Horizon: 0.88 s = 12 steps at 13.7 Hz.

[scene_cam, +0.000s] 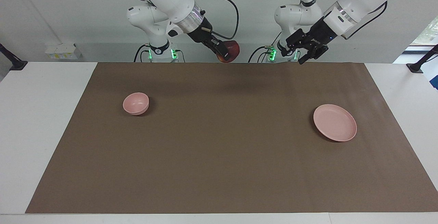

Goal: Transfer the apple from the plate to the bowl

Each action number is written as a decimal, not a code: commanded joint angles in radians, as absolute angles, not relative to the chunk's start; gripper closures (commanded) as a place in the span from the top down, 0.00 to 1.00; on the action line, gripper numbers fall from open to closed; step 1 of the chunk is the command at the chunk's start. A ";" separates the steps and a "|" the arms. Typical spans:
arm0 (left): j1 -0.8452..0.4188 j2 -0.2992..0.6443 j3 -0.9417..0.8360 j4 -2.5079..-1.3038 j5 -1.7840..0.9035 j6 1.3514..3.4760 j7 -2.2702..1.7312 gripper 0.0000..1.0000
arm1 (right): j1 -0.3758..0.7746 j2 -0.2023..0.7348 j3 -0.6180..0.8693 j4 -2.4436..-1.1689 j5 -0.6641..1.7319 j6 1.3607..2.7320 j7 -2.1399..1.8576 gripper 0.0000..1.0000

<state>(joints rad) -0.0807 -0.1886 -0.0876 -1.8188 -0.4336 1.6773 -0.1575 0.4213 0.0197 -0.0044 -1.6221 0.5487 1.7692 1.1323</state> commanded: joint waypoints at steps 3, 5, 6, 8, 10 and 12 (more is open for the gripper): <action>-0.075 -0.178 -0.095 -1.776 -0.112 1.629 -0.146 1.00 | 0.345 0.014 0.002 -1.617 0.485 1.697 0.780 0.00; -0.071 -0.176 -0.092 -1.770 -0.084 1.637 -0.103 1.00 | 0.325 0.014 0.000 -1.617 0.404 1.652 0.596 0.00; -0.046 -0.158 -0.089 -1.746 -0.081 1.634 -0.089 1.00 | 0.313 0.012 -0.002 -1.617 0.370 1.643 0.531 0.00; -0.034 -0.120 -0.089 -1.643 -0.081 1.570 -0.084 1.00 | 0.264 0.009 -0.005 -1.620 0.345 1.608 0.401 0.00; -0.032 -0.086 -0.087 -1.562 -0.078 1.502 -0.086 1.00 | 0.221 -0.001 -0.003 -1.641 0.246 1.589 0.237 0.00; -0.031 -0.068 -0.087 -1.523 -0.080 1.485 -0.086 1.00 | 0.164 -0.018 -0.005 -1.680 0.161 1.601 0.029 0.00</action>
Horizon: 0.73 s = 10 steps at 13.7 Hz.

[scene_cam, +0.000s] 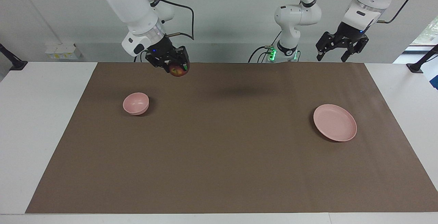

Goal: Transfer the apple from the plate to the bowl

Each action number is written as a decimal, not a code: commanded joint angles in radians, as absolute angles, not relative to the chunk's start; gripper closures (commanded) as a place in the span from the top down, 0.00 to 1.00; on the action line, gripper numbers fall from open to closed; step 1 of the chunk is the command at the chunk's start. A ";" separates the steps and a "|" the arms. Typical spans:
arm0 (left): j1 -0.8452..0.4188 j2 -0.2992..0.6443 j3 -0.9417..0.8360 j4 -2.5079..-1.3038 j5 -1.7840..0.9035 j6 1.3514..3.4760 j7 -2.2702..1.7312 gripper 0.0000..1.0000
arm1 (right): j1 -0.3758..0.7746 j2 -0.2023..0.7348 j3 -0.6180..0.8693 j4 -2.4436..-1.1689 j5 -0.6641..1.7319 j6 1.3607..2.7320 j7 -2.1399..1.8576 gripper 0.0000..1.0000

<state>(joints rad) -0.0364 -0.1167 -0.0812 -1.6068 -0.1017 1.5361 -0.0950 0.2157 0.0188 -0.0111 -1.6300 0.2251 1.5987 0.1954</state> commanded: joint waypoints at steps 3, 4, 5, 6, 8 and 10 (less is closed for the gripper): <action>-0.031 -0.071 -0.086 -1.528 -0.045 1.506 -0.019 1.00 | 0.120 -0.055 -0.005 -1.756 0.010 1.667 -0.064 0.00; -0.005 -0.081 -0.086 -1.546 -0.046 1.493 0.009 1.00 | 0.118 -0.087 -0.003 -1.819 -0.032 1.737 -0.064 0.00; 0.021 -0.083 -0.086 -1.551 -0.054 1.491 0.002 1.00 | 0.115 -0.104 -0.005 -1.869 -0.067 1.785 -0.063 0.00; 0.026 -0.081 -0.086 -1.549 -0.054 1.499 0.011 1.00 | 0.110 -0.109 -0.005 -1.906 -0.099 1.807 -0.057 0.00; 0.026 -0.078 -0.086 -1.548 -0.055 1.508 -0.001 1.00 | 0.100 -0.107 -0.005 -1.978 -0.144 1.891 -0.029 0.00; 0.025 -0.084 -0.086 -1.552 -0.055 1.474 0.002 1.00 | 0.077 -0.100 -0.005 -2.049 -0.179 1.946 0.009 0.00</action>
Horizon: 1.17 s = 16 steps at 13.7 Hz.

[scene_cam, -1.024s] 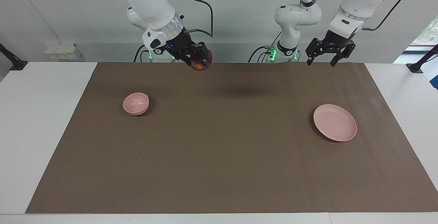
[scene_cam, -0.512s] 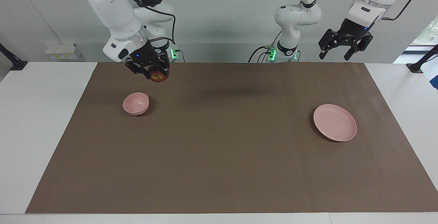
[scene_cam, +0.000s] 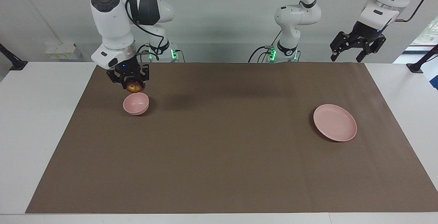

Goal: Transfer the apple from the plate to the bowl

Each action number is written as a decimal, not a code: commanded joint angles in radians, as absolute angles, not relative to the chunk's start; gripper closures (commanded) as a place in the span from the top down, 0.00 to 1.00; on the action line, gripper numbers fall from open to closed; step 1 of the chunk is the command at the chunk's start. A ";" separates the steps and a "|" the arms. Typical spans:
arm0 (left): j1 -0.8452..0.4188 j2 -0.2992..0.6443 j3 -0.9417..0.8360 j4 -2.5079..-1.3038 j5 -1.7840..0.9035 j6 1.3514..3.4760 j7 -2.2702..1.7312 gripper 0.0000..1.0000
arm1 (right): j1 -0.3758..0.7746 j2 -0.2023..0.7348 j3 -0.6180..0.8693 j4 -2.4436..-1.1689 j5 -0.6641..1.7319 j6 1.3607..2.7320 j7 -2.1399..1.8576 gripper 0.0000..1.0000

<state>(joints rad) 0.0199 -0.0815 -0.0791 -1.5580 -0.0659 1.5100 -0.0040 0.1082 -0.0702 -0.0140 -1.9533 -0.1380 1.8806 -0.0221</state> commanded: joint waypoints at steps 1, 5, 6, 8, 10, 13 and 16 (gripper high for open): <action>0.025 -0.084 -0.086 -1.551 -0.055 1.476 0.002 1.00 | 0.069 -0.100 -0.005 -2.098 -0.179 1.991 0.009 0.00; 0.015 -0.083 -0.087 -1.551 -0.049 1.493 -0.001 1.00 | 0.028 -0.100 -0.005 -2.258 -0.179 2.160 0.015 0.00; 0.027 -0.084 -0.086 -1.552 -0.049 1.468 0.003 1.00 | 0.022 -0.088 -0.005 -2.267 -0.181 2.175 0.015 0.00; 0.046 -0.086 -0.086 -1.554 -0.045 1.424 -0.002 1.00 | 0.002 -0.057 -0.005 -2.316 -0.181 2.258 0.015 0.00; 0.044 -0.084 -0.086 -1.554 -0.043 1.437 0.005 1.00 | -0.002 -0.048 -0.005 -2.348 -0.181 2.307 0.015 0.01; 0.049 -0.086 -0.084 -1.555 -0.043 1.439 0.005 1.00 | -0.023 -0.035 -0.003 -2.329 -0.179 2.287 0.017 1.00; 0.054 -0.084 -0.084 -1.555 -0.038 1.469 0.006 1.00 | -0.026 -0.040 -0.002 -2.219 -0.157 2.144 0.005 1.00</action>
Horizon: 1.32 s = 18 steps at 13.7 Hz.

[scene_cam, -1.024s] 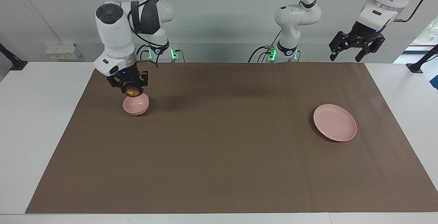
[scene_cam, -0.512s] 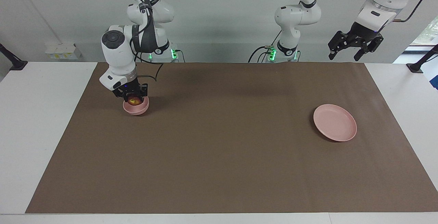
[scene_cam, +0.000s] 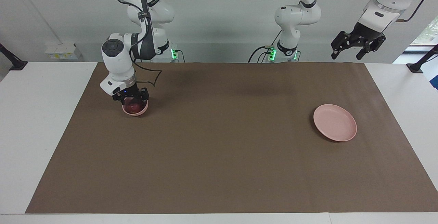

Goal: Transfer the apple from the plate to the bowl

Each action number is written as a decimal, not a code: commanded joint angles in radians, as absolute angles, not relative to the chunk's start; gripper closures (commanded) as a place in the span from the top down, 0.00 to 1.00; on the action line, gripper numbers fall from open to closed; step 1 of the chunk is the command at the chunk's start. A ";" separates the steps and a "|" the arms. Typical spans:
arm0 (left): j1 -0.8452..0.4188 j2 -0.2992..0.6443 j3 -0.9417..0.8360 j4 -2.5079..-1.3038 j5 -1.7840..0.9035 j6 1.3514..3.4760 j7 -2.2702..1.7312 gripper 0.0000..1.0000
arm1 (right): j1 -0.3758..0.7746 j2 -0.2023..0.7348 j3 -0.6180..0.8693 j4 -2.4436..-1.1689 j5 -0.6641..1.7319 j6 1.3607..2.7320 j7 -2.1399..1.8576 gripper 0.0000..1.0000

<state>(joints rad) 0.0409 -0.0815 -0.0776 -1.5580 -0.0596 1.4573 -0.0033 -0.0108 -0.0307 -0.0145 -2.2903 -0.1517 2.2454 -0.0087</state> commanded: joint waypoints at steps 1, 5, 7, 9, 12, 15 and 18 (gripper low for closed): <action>0.054 -0.084 -0.084 -1.555 -0.038 1.470 0.006 1.00 | -0.026 -0.038 -0.002 -2.171 -0.134 2.090 0.006 1.00; 0.055 -0.084 -0.084 -1.555 -0.038 1.466 0.005 1.00 | -0.022 -0.034 -0.002 -1.984 -0.055 1.923 0.017 1.00; 0.055 -0.084 -0.084 -1.555 -0.037 1.468 0.006 1.00 | -0.020 -0.037 0.000 -1.900 -0.052 1.820 0.024 1.00; 0.055 -0.084 -0.084 -1.554 -0.037 1.468 0.006 1.00 | -0.018 -0.034 0.002 -1.800 -0.031 1.723 0.089 1.00; 0.055 -0.083 -0.084 -1.554 -0.037 1.476 0.008 1.00 | -0.012 -0.029 0.002 -1.689 -0.005 1.628 0.098 1.00; 0.055 -0.084 -0.084 -1.555 -0.037 1.460 0.006 1.00 | -0.018 0.014 0.002 -1.559 0.017 1.516 0.103 1.00; 0.055 -0.086 -0.084 -1.557 -0.035 1.457 0.005 1.00 | -0.017 0.057 0.002 -1.438 0.009 1.422 0.101 1.00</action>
<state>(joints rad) 0.0450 -0.0815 -0.0776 -1.5579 -0.0576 1.4624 -0.0033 -0.0066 -0.0012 -0.0049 -1.5465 -0.0045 1.4836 0.0881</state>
